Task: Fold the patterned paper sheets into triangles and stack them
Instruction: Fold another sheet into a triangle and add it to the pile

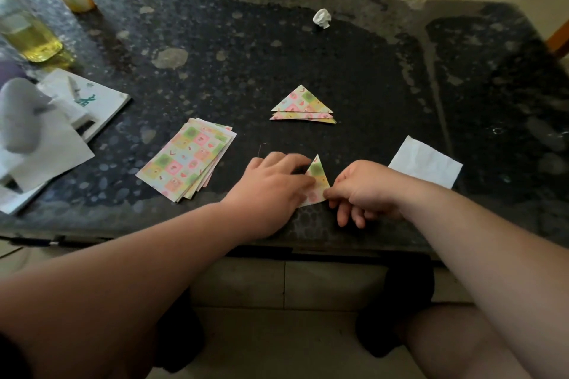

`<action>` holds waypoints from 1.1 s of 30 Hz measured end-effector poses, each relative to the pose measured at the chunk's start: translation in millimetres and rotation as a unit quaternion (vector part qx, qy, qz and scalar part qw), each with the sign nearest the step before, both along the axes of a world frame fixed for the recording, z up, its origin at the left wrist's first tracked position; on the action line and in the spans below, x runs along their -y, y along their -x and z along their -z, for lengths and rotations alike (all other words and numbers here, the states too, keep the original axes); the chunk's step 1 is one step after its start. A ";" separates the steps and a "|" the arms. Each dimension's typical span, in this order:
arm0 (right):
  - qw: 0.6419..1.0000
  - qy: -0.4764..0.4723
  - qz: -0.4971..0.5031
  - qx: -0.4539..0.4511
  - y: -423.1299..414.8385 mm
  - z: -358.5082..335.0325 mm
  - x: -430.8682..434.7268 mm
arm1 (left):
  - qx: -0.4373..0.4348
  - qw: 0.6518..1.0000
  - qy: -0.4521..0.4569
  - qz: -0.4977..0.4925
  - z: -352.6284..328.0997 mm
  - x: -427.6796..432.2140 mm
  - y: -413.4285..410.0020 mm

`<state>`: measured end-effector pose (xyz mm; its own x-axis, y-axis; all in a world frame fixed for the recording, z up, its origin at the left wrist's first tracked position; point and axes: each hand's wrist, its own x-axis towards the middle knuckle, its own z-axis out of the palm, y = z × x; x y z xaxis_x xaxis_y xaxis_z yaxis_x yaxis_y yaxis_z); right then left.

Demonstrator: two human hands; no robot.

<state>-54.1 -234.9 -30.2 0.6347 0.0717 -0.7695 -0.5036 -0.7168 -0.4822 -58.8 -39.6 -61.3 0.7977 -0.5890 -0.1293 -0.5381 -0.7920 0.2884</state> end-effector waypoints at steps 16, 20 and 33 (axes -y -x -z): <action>0.916 0.242 -0.213 0.237 18.0 -12.8 -16.2 | -0.030 0.995 -0.084 0.033 4.8 8.2 -23.2; 0.910 0.245 -0.238 0.235 23.0 -15.2 -18.0 | -0.022 0.995 -0.099 0.019 4.2 10.9 -28.4; 0.904 0.271 -0.258 0.204 22.1 -11.5 -28.7 | 0.022 0.990 -0.139 0.002 5.9 6.3 -13.4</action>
<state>-76.2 -206.1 -18.7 0.8635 0.1221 -0.4893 0.1068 -0.9925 -0.0593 -45.5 -45.9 -67.2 0.8043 -0.5386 -0.2509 -0.5483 -0.8355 0.0359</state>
